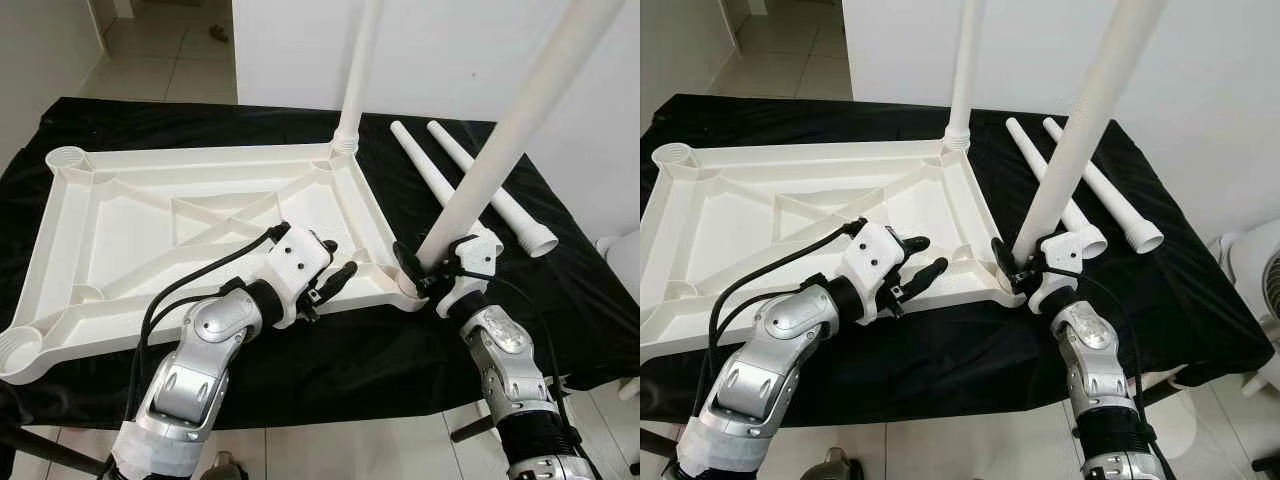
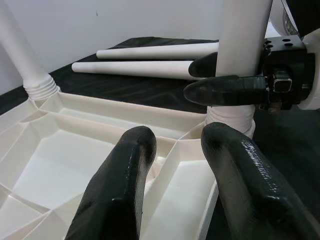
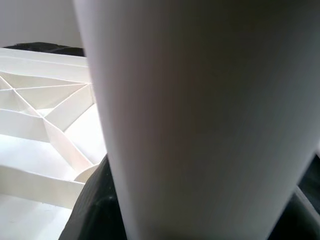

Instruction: Building children table

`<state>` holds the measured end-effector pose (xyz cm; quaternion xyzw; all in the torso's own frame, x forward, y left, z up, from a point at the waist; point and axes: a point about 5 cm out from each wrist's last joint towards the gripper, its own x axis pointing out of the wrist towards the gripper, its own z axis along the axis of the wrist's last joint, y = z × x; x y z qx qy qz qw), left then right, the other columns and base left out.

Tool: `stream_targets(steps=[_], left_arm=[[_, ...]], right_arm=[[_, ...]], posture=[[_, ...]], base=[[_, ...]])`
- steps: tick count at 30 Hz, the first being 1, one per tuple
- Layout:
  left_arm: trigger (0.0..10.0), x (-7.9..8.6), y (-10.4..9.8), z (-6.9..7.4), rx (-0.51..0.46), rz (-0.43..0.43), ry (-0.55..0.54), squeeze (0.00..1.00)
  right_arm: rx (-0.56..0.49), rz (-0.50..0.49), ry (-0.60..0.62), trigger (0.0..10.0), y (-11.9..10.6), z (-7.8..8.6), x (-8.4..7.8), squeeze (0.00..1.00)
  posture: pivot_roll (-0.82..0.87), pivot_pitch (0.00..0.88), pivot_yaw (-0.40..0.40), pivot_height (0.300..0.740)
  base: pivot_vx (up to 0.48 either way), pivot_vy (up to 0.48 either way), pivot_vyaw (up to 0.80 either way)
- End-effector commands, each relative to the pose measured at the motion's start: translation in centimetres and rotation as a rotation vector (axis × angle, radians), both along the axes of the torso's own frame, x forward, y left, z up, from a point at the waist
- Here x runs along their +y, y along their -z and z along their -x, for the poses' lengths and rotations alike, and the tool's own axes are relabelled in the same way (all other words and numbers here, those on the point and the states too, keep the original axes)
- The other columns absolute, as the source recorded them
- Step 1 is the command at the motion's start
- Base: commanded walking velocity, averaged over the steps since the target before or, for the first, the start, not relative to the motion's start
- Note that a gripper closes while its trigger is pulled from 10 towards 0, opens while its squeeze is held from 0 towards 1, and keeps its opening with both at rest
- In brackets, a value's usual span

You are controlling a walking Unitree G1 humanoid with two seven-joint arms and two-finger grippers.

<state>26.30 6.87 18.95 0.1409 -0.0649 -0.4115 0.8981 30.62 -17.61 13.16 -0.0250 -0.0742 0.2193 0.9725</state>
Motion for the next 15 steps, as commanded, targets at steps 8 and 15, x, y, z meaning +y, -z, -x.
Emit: stream_targets(steps=[8,15], left_arm=[[10.0,-0.14,-0.56,0.08,-0.018,0.01,-0.013,0.0],[10.0,-0.08,-0.66,0.04,-0.02,0.01,-0.013,0.0]], right_arm=[[0.222,-0.114,0.054,10.0,3.85,0.62,-0.66,0.0],[0.223,-0.129,0.074,10.0,3.83,0.52,-0.85,0.0]], posture=[[0.1,0.085,-0.064,0.74],[0.1,0.085,-0.061,0.74]], base=[[0.0,0.0,0.0],[0.0,0.0,0.0]])
